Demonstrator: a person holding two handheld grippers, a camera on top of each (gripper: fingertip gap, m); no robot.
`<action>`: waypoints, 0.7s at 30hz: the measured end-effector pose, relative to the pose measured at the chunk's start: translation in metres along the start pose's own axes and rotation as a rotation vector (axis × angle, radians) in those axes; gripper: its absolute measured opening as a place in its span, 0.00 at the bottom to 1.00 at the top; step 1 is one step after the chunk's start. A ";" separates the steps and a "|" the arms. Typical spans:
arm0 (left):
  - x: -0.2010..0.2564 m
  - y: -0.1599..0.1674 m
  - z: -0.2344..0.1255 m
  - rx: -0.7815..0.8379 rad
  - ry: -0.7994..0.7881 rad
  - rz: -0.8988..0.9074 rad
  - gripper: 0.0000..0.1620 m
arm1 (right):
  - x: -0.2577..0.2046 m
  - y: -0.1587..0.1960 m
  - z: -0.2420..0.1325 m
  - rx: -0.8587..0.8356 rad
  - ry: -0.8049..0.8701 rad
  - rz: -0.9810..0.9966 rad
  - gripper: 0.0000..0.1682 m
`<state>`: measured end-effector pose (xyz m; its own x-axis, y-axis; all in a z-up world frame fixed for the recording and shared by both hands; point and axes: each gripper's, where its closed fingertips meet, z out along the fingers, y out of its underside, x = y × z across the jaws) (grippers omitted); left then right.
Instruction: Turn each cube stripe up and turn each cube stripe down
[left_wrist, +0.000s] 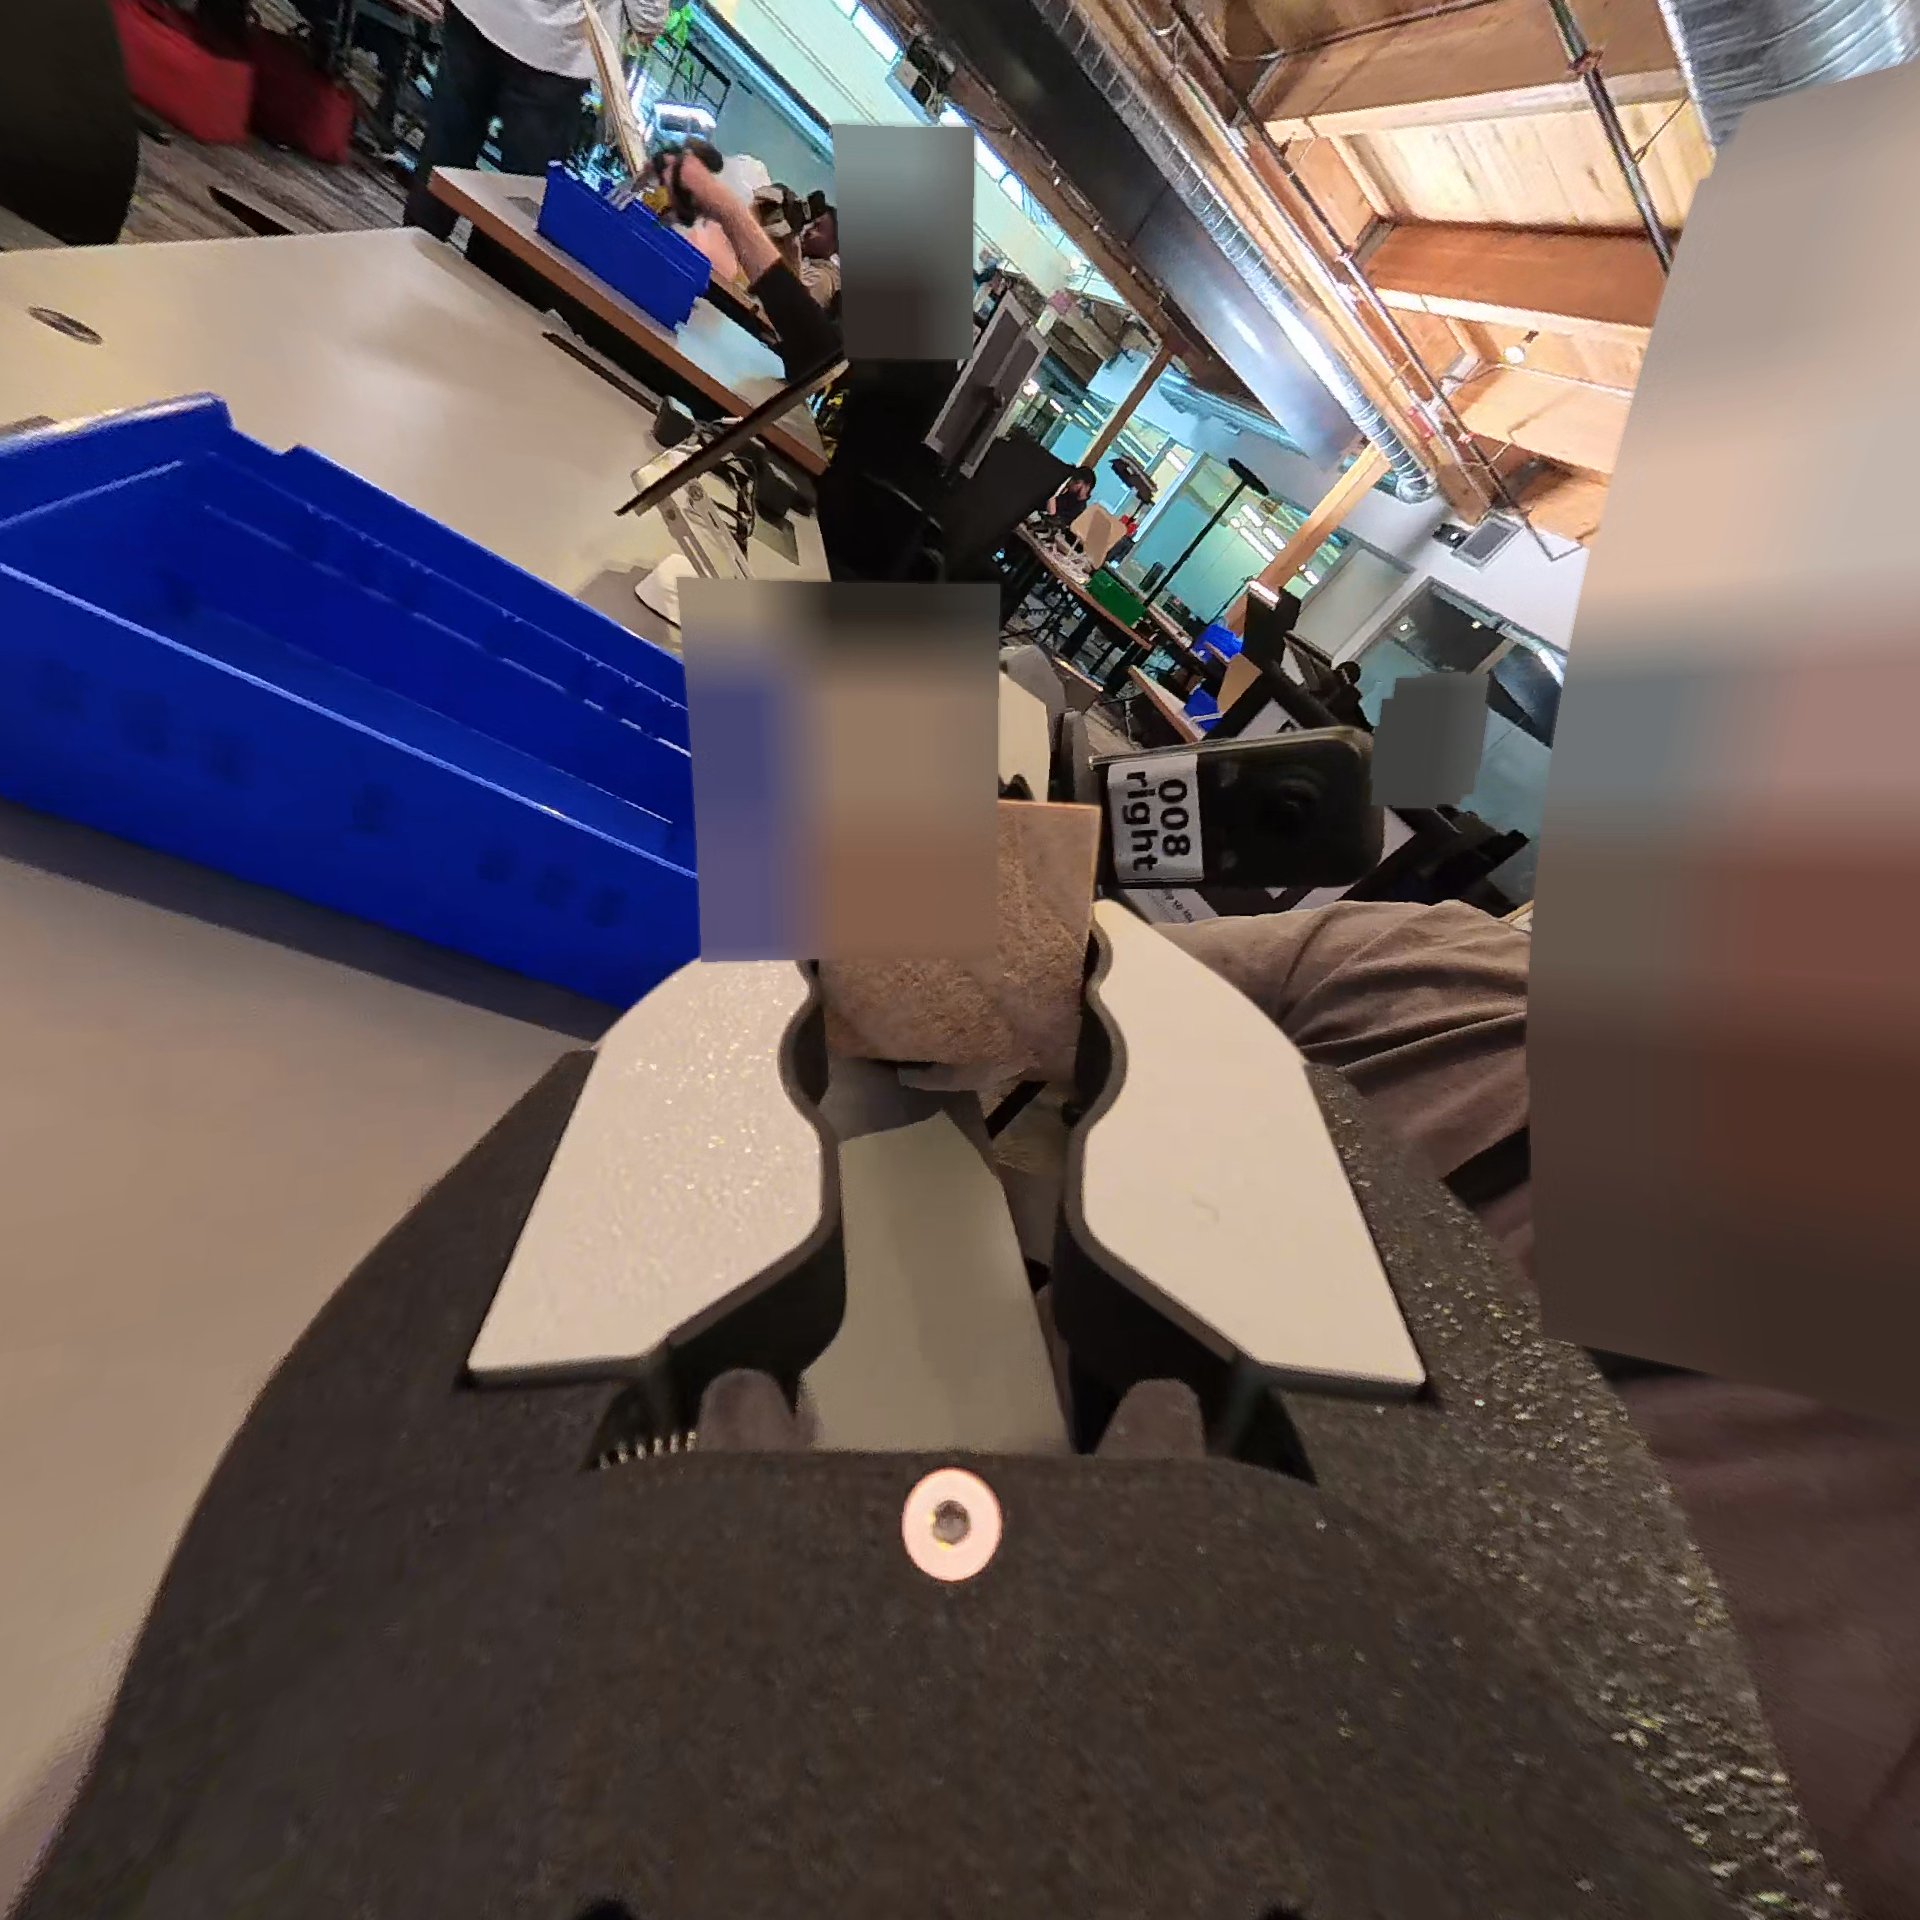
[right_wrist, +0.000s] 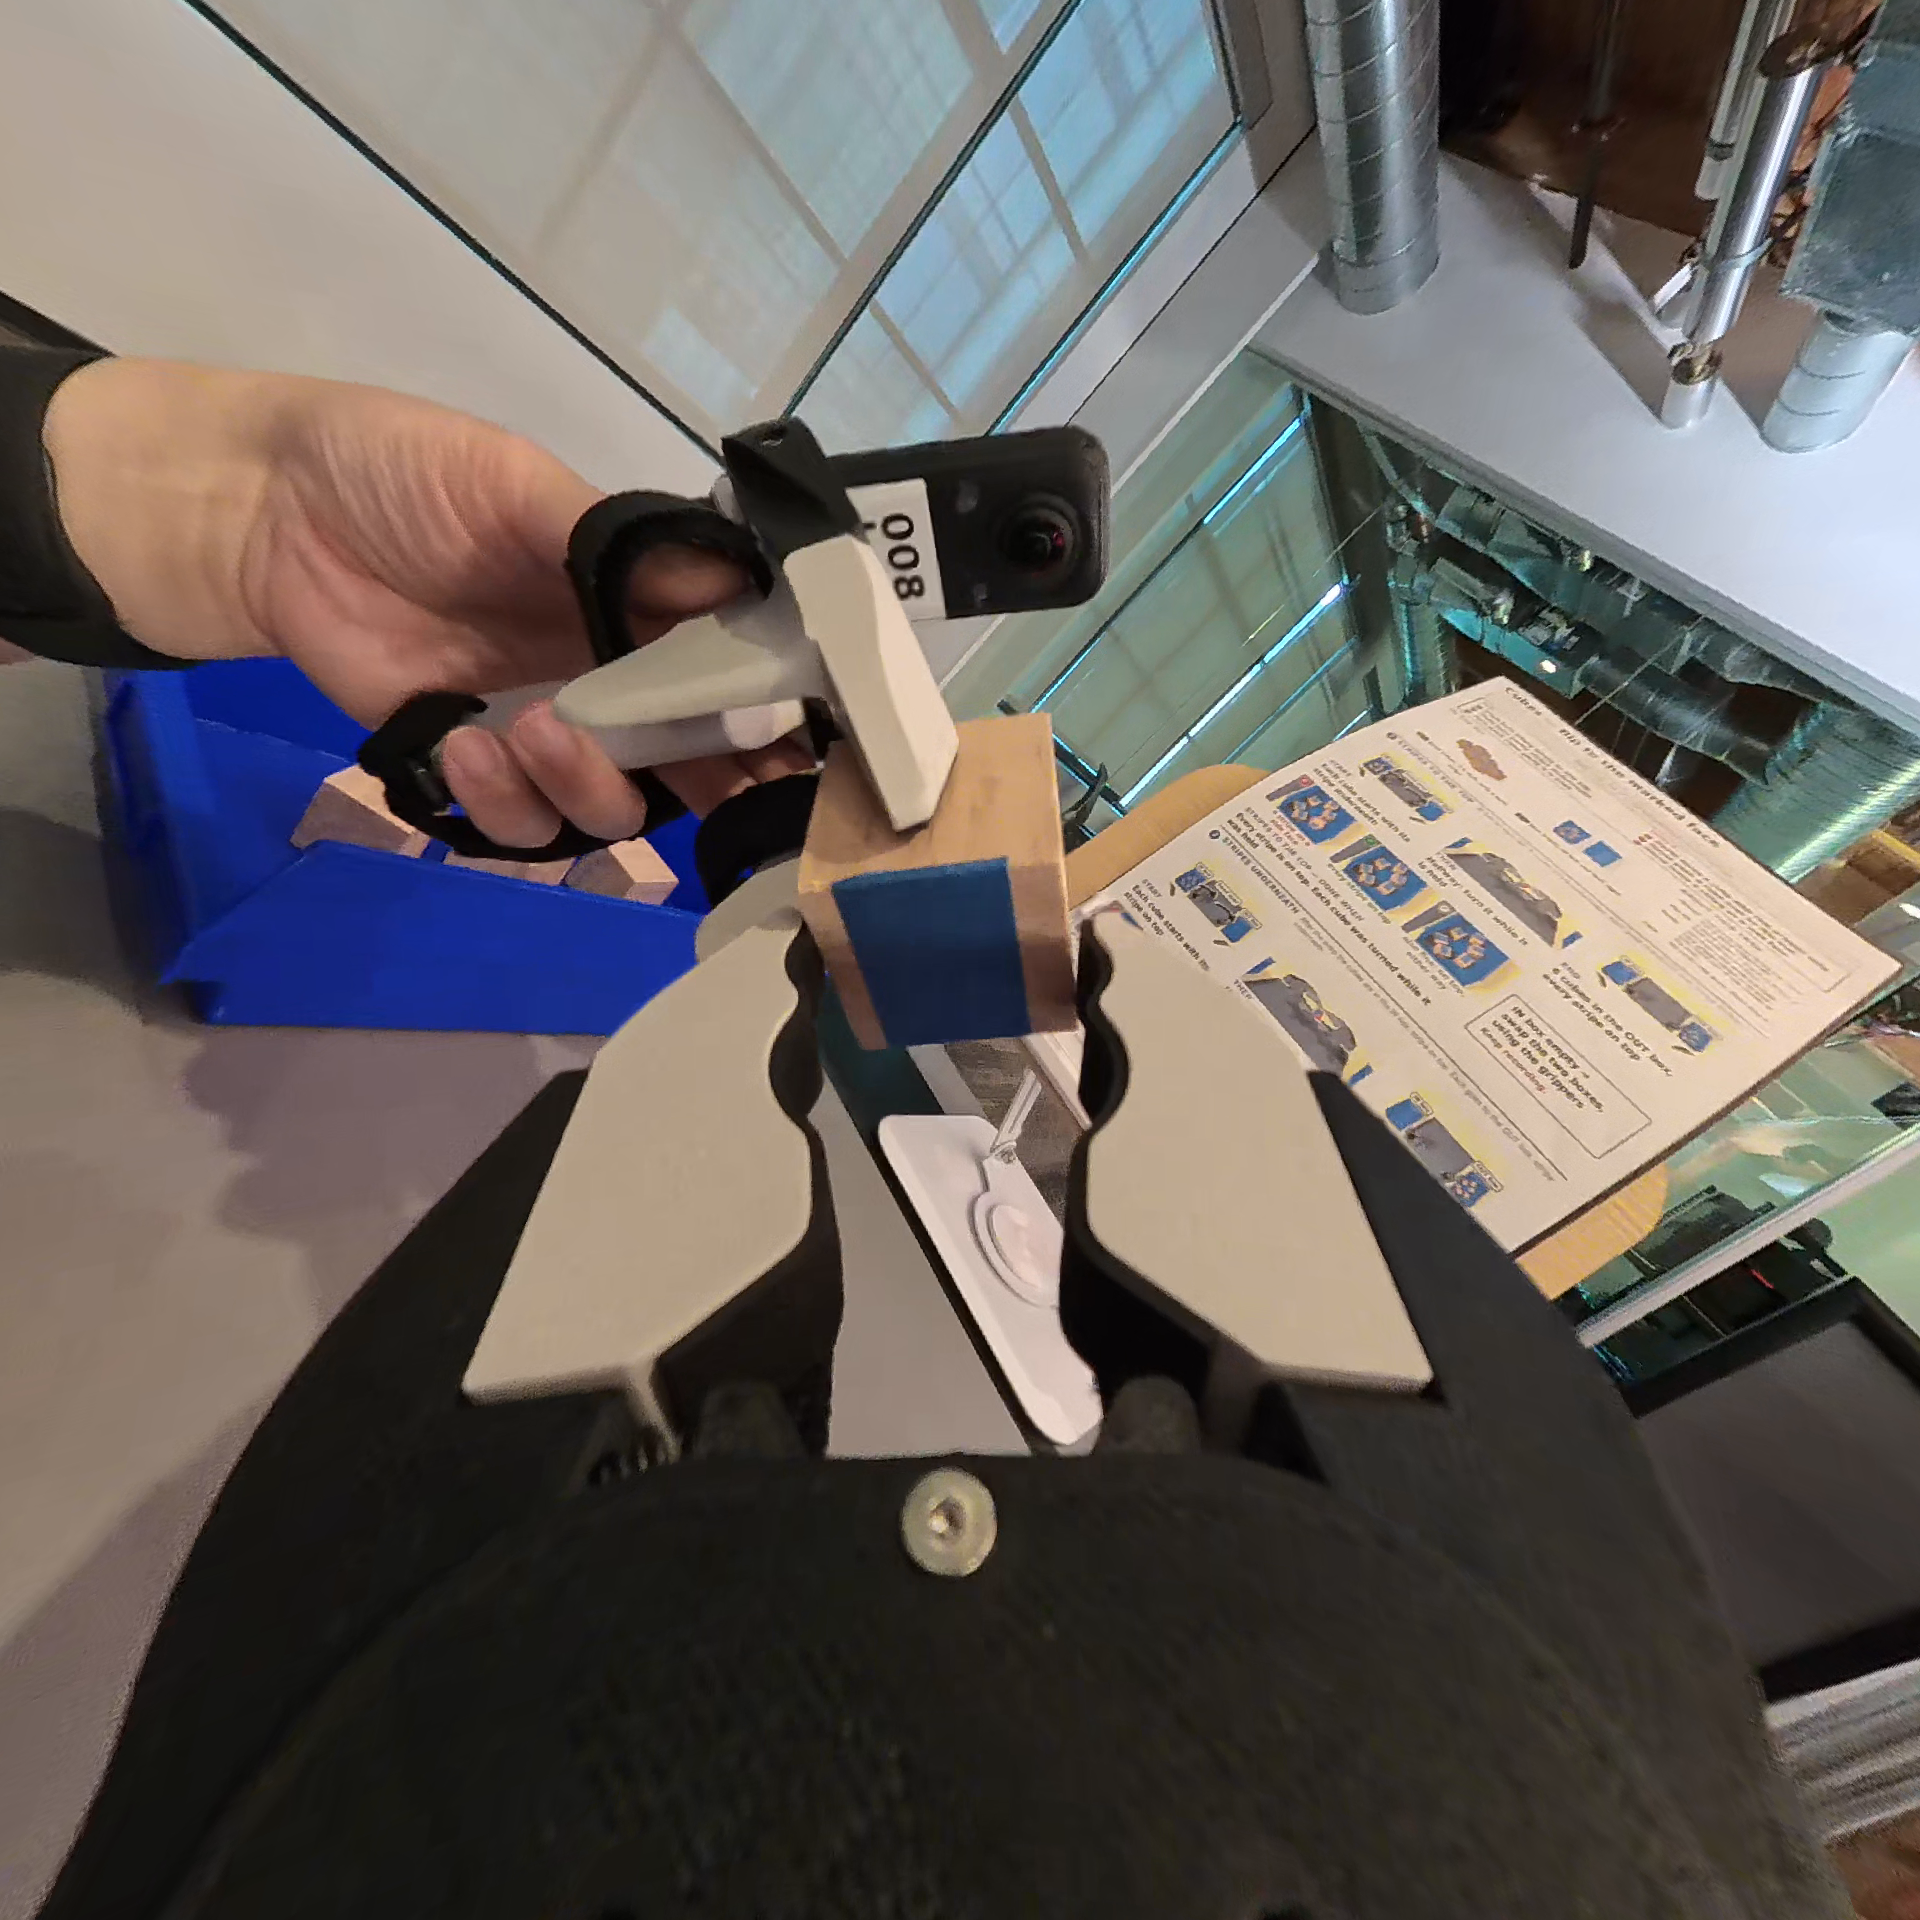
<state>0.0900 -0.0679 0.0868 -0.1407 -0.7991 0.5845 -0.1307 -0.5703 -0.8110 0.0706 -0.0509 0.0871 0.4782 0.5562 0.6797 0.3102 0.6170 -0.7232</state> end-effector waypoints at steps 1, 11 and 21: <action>0.000 0.000 0.000 -0.003 -0.007 0.017 0.27 | -0.001 0.000 0.000 -0.002 -0.010 0.005 0.28; -0.022 -0.026 -0.062 0.021 -0.452 0.334 0.31 | 0.113 0.121 -0.060 -0.608 0.085 0.371 0.27; -0.029 -0.036 -0.130 0.055 -0.843 0.506 0.24 | 0.127 0.349 -0.225 -1.428 0.437 1.005 0.28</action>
<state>-0.0286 0.0003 0.1028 0.5811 -0.8135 -0.0235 -0.1995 -0.1144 -0.9732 0.4237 0.1096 -0.1064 0.9969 0.0589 0.0522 0.0770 -0.8668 -0.4926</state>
